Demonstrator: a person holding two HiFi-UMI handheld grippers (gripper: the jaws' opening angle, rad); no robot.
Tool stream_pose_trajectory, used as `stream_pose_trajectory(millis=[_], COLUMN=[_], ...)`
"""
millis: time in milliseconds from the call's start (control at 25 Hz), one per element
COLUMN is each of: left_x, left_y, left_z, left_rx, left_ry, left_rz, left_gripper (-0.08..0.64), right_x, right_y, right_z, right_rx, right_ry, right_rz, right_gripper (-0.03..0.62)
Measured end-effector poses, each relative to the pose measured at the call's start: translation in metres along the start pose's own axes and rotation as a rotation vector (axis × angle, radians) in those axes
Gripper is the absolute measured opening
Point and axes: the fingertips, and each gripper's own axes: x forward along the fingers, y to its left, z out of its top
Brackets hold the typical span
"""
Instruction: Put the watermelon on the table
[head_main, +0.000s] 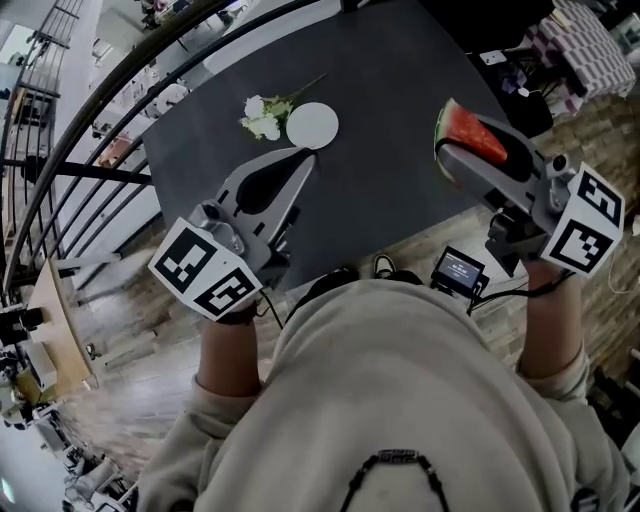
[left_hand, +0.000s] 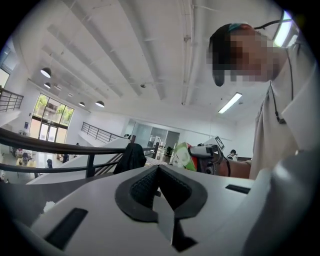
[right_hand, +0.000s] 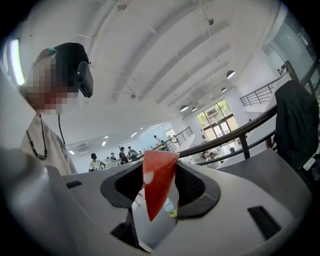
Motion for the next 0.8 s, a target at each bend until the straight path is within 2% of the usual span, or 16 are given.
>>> stream_pose_trajectory(millis=[360, 600, 800], left_x=[-0.014, -0.046, -0.076], left_y=[0.026, 0.05, 0.077], left_z=[0.016, -0.001, -0.002], left_rx=[-0.014, -0.056, -0.094], left_ry=[0.014, 0.026, 0.032], left_rz=[-0.08, -0.063, -0.054], left_gripper=[0.006, 0.008, 0.008], right_x=[0.031, 0.078, 0.13], right_y=[0.024, 0.043, 0.055], right_z=[0.017, 0.004, 0.008], right_rx=[-0.042, -0.073, -0.071], right_ry=[0.0, 0.03, 0.065], right_rz=[-0.066, -0.031, -0.014], right_gripper=[0.204, 0.203, 0.204])
